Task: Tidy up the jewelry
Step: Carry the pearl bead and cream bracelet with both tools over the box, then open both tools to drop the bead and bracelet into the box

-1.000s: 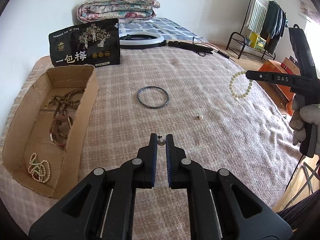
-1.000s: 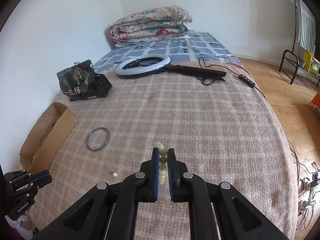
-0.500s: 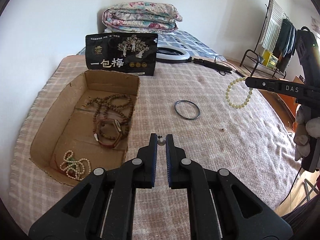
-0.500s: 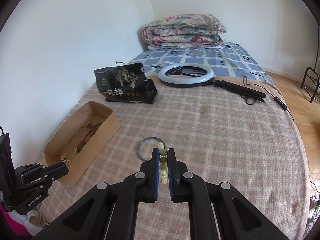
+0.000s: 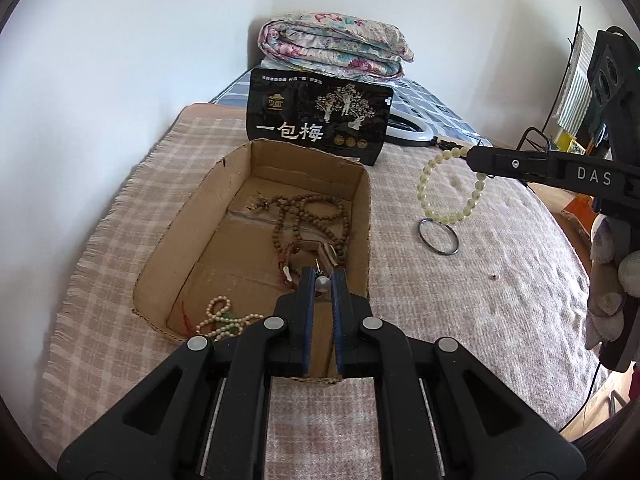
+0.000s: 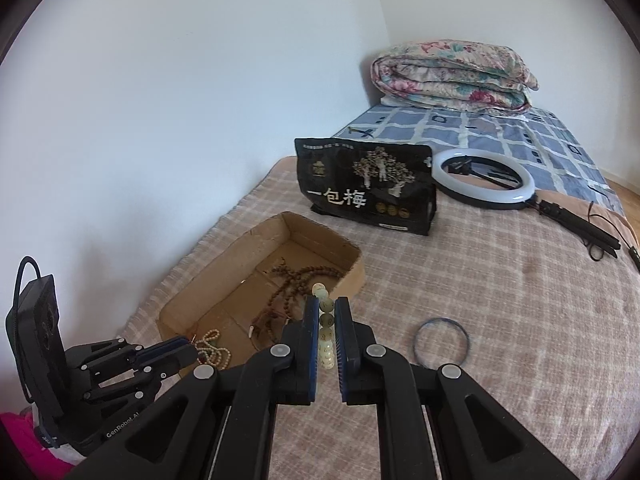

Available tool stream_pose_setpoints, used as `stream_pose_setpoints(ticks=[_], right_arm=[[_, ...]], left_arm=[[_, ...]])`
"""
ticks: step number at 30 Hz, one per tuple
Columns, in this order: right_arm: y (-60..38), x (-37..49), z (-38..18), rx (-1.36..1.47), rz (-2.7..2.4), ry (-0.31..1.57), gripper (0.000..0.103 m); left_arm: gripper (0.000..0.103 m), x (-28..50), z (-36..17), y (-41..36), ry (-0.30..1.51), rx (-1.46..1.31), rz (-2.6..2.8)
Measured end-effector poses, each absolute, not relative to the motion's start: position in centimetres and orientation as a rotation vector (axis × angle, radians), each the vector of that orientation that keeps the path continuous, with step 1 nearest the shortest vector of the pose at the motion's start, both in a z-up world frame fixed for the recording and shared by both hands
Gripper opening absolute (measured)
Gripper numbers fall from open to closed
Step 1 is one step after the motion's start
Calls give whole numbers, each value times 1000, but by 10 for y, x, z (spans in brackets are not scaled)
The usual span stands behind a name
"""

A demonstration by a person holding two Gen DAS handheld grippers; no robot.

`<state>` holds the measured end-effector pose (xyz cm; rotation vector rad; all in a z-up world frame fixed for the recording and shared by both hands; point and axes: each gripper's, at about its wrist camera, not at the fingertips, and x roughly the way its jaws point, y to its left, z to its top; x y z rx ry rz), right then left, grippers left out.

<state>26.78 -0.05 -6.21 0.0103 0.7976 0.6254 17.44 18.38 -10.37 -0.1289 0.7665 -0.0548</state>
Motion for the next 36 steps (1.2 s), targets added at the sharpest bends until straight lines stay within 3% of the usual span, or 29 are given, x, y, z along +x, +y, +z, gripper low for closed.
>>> stream_pose_setpoints(ticks=[32, 35, 36], right_arm=[[129, 297, -107, 7, 799, 891, 5], [131, 298, -109, 1, 793, 893, 8], [130, 299, -109, 3, 787, 893, 13]], left_arm=[[6, 179, -111, 224, 787, -196, -9], [6, 180, -111, 220, 786, -186, -15], [6, 180, -110, 219, 784, -184, -15]])
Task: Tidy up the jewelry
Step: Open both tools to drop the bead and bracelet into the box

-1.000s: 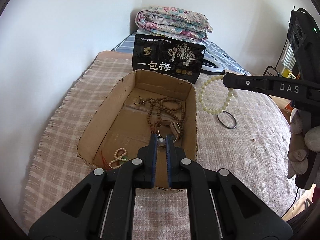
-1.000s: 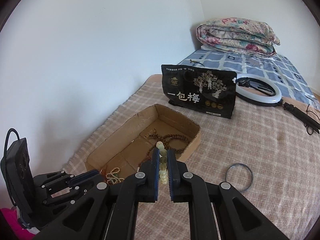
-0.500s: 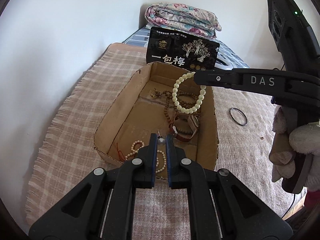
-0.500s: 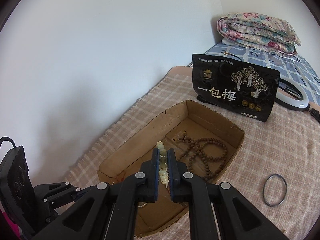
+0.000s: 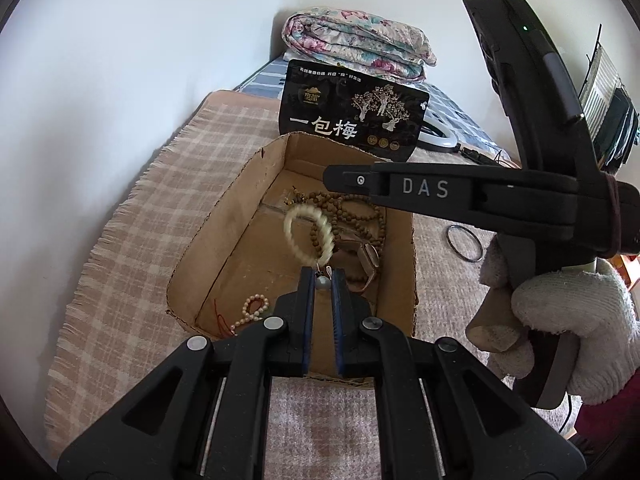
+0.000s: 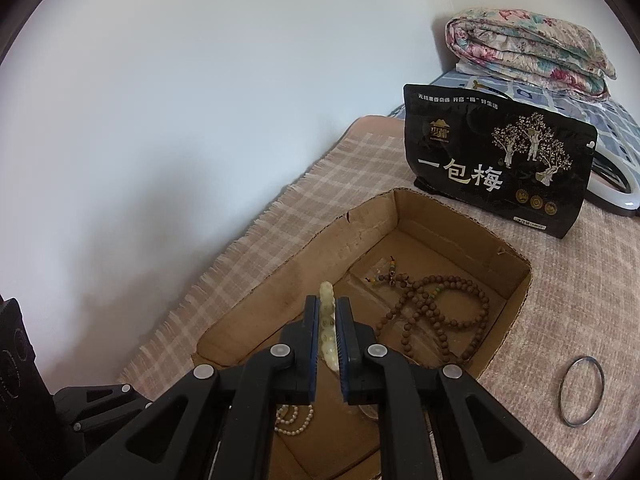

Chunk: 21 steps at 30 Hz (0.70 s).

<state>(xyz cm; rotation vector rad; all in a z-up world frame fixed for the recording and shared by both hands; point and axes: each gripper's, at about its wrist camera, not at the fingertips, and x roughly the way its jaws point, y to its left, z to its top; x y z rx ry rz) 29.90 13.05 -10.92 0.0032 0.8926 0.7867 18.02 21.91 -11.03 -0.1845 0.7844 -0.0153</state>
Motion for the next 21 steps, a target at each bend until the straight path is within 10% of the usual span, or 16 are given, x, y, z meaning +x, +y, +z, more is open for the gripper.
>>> stream_pose_setpoints(ticks=[3, 7, 9, 21], right_arm=[[128, 301, -108, 10, 760, 890, 38], [124, 303, -107, 8, 718, 888, 60], [121, 303, -105, 4, 700, 875, 81], [106, 299, -91, -55, 582, 811, 103]], left_arm=[[7, 180, -110, 216, 786, -172, -13], [54, 178, -110, 218, 773, -170, 13], [54, 177, -109, 218, 771, -168, 20], [54, 175, -104, 212, 767, -158, 16]])
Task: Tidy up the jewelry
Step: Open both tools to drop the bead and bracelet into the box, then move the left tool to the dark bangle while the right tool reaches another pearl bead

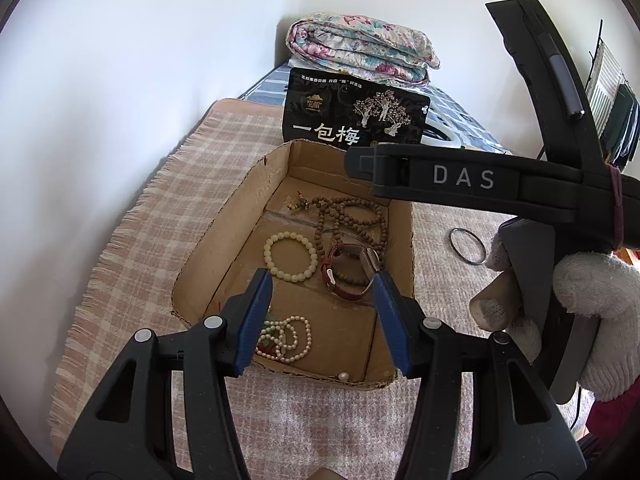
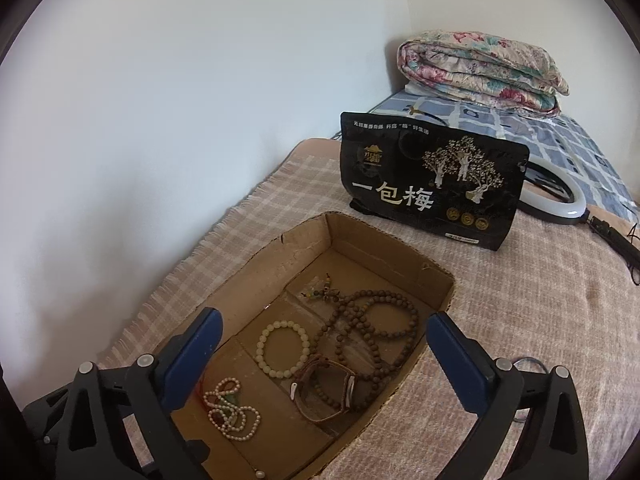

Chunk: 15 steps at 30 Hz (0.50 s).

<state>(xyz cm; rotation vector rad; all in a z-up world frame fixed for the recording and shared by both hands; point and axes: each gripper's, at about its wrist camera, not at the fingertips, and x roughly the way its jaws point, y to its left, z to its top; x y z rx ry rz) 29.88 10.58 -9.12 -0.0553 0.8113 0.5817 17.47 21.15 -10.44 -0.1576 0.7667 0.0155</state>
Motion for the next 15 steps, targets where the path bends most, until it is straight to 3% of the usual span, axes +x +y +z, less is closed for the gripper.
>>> stream_pose_setpoints(ticks=[15], right_arm=[[59, 285, -69, -106, 455, 752, 103]], left_arm=[[54, 173, -94, 182, 746, -127, -25]])
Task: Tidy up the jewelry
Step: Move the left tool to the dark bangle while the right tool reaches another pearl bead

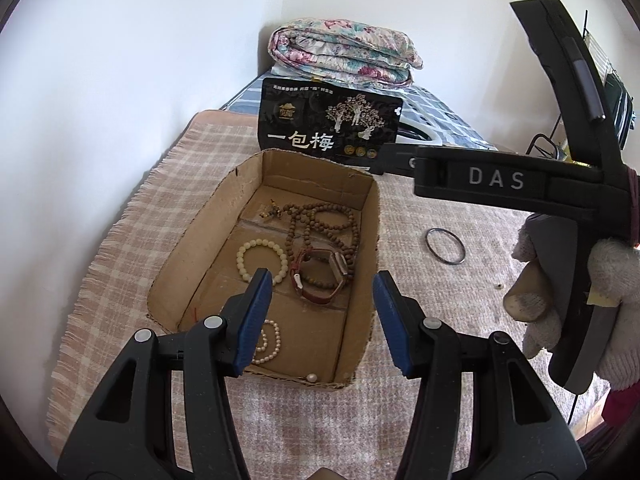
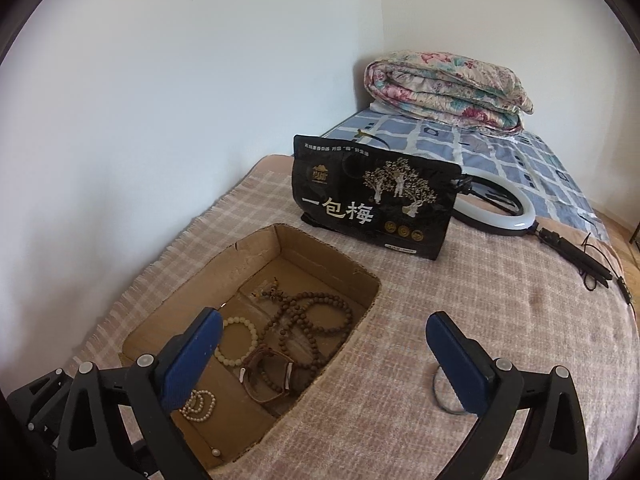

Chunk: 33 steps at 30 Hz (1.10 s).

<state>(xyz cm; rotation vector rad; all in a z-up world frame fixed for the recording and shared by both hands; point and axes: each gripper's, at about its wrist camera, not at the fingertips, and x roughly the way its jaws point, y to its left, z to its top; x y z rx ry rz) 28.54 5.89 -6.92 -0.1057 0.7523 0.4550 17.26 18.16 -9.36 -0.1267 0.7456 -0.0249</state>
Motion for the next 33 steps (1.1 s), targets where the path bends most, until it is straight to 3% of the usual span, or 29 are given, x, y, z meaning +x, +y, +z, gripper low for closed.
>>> stream_pose_setpoints(ticks=[16, 26, 27, 30, 33], right_arm=[[-42, 253, -44, -106, 304, 658, 103], [-126, 237, -58, -62, 200, 704, 103], [-132, 235, -61, -63, 192, 711, 103], [-148, 227, -71, -60, 195, 729, 103], [-161, 221, -86, -68, 208, 753, 103]], left_arm=[[54, 178, -86, 138, 741, -100, -83], [54, 192, -98, 101, 784, -91, -132], [55, 194, -99, 98, 787, -92, -139], [75, 198, -103, 85, 787, -88, -151], [76, 204, -109, 74, 790, -78, -167]])
